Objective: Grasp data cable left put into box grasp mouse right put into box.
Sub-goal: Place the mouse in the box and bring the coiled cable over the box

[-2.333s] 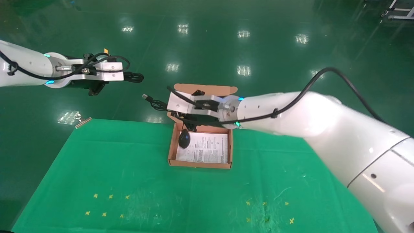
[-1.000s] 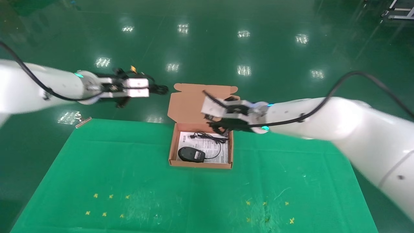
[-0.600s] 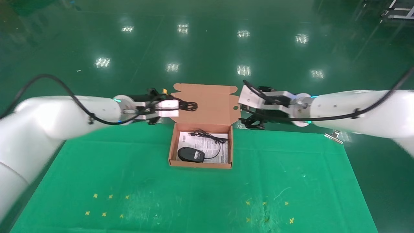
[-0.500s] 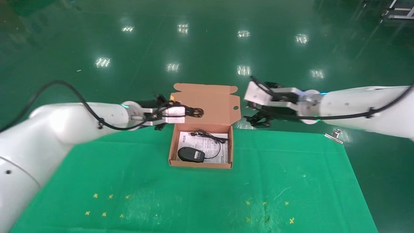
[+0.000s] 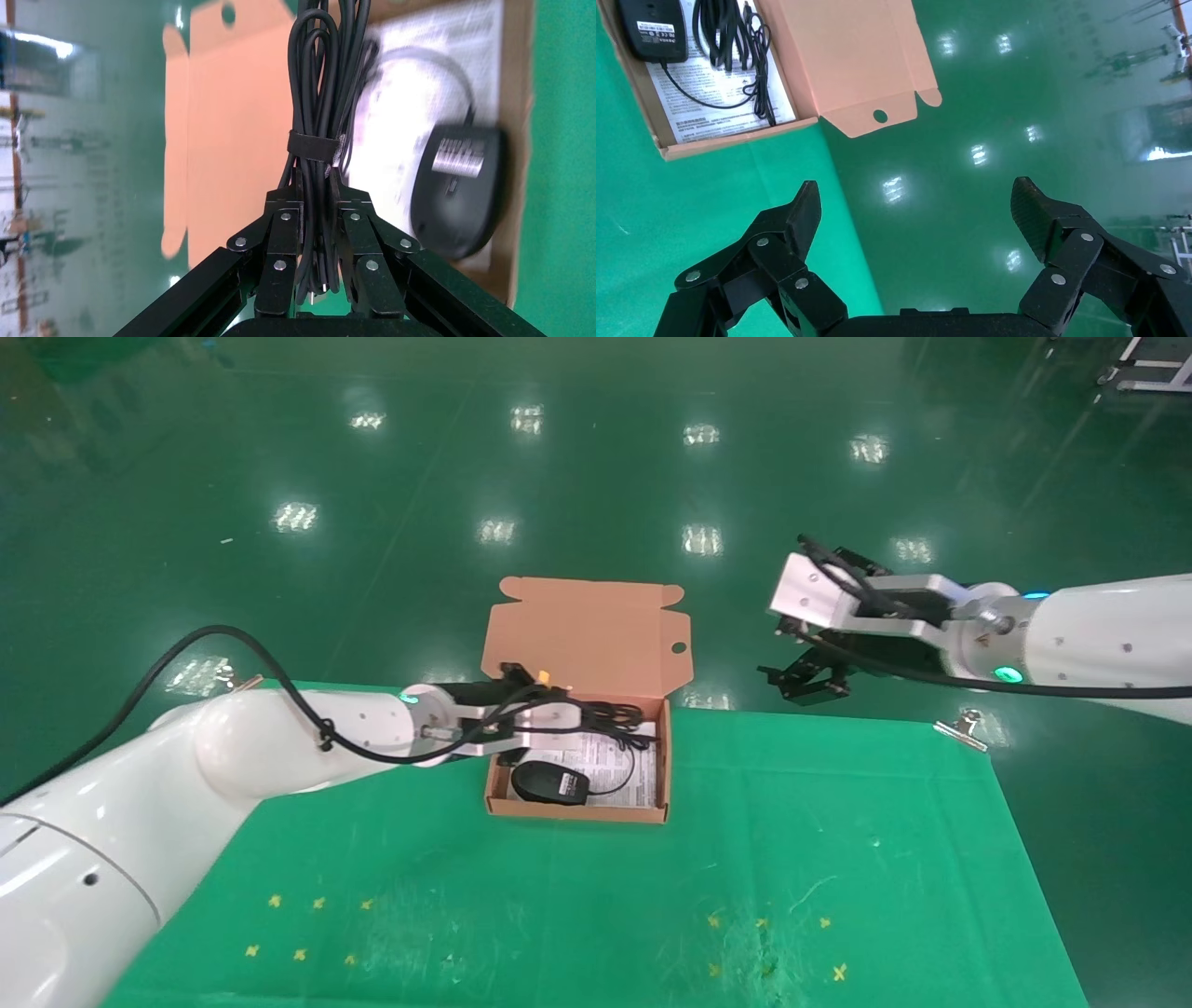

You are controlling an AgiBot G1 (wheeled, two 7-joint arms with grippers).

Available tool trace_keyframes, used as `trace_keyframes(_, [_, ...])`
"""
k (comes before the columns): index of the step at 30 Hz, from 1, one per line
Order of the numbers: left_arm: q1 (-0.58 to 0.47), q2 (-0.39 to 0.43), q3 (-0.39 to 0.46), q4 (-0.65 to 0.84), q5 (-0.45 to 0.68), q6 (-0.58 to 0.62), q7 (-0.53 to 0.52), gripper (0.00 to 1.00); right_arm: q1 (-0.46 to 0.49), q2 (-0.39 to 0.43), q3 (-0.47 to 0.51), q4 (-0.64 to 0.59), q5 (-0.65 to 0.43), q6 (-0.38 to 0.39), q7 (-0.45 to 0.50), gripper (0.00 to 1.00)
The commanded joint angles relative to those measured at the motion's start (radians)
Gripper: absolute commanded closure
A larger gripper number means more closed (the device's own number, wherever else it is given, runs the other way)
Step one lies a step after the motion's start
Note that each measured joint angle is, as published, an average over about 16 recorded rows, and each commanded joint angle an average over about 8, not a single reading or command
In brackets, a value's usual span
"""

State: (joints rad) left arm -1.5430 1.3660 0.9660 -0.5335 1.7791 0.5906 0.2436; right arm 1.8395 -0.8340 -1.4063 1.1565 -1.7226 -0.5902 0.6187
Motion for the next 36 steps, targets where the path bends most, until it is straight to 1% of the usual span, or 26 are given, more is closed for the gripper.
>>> trace_keyframes(1, [0.003,0.001,0.013,-0.002,-0.035,0.003,0.021,0.59,0.007,0.017,-0.002,0.028,-0.018,-0.006,0.028,0.00])
trace_keyframes(5, [0.002,0.002,0.026,0.001,-0.066,0.016,0.033,0.09,0.009,0.025,-0.005,0.046,-0.035,-0.007,0.045,0.00])
trace_keyframes(6, [0.002,0.003,0.028,0.002,-0.069,0.018,0.034,0.00,0.010,0.026,-0.005,0.048,-0.037,-0.007,0.046,0.00])
trace_keyframes(18, [0.000,0.001,0.024,0.001,-0.058,0.016,0.031,0.00,0.009,0.021,-0.005,0.040,-0.031,-0.007,0.041,0.00])
trace_keyframes(25, [-0.012,-0.017,0.019,-0.012,-0.059,0.003,0.020,0.00,0.010,0.020,-0.002,0.037,-0.029,-0.005,0.038,0.00])
trace_keyframes(28, [-0.049,-0.024,0.012,0.001,-0.056,-0.034,0.007,0.00,0.022,0.024,0.004,0.036,-0.035,0.004,0.035,0.00])
trace_keyframes(31, [-0.112,-0.024,0.004,0.043,-0.041,-0.099,-0.008,0.00,0.045,0.029,0.011,0.037,-0.050,0.009,0.024,0.00])
trace_keyframes(36, [-0.211,-0.009,0.019,0.154,0.016,-0.204,-0.023,0.00,0.090,0.030,0.005,0.050,-0.076,-0.032,-0.011,0.00])
